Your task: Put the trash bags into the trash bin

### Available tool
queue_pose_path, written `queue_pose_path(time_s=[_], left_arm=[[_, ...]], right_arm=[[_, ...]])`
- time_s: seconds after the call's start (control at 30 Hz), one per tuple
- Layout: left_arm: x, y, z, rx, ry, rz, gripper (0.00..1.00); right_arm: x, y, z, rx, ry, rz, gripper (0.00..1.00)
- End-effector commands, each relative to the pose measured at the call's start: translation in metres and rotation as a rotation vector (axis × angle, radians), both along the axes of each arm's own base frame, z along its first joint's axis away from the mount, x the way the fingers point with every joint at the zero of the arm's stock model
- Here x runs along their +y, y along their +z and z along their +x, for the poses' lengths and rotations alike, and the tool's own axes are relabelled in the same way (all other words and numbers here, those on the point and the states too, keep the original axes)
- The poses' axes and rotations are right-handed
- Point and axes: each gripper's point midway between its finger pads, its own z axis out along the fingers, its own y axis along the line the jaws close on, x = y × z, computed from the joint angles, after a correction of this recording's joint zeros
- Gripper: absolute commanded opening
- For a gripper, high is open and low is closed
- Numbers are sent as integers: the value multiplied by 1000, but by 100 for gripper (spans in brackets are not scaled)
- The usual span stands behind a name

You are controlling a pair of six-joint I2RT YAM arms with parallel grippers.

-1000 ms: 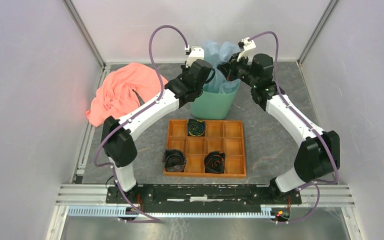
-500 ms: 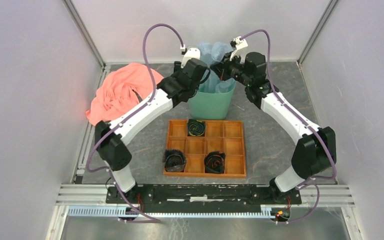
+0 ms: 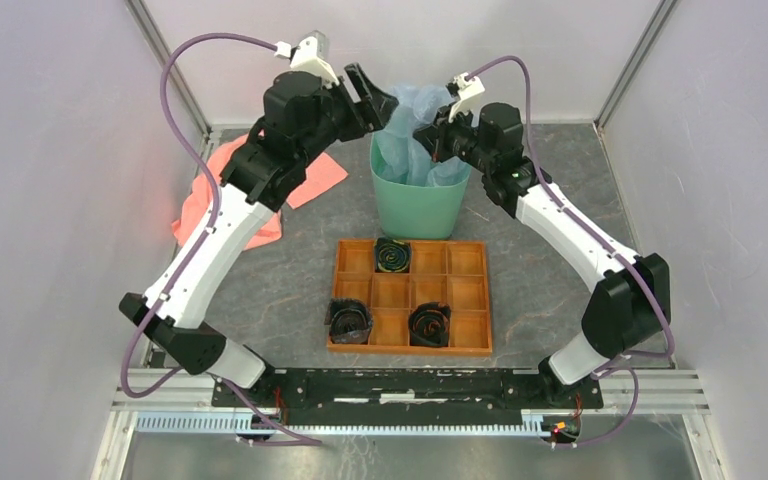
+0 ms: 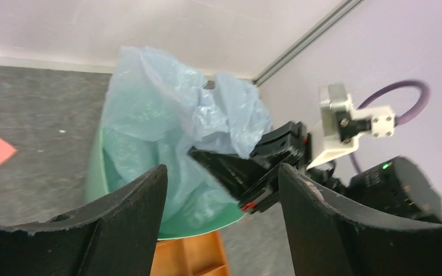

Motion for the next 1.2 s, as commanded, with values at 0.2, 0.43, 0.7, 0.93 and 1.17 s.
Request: queue_pose_path(time_s=[0.2, 0.43, 0.7, 0.93, 1.17], left_arm=[[-21, 21, 41, 68, 9, -219, 85], [-35, -11, 60, 131, 15, -173, 88], [-21, -20, 63, 91, 45, -106, 36], [-2, -32, 59, 55, -86, -92, 5], [18, -40, 41, 69, -181, -75, 2]], right_arm=[[2, 39, -14, -100, 4, 13, 3], [-1, 37, -19, -107, -3, -5, 3], [-4, 27, -28, -100, 11, -63, 13], [-42, 47, -62, -137, -50, -175, 61], [-83, 76, -85, -145, -183, -174, 89]])
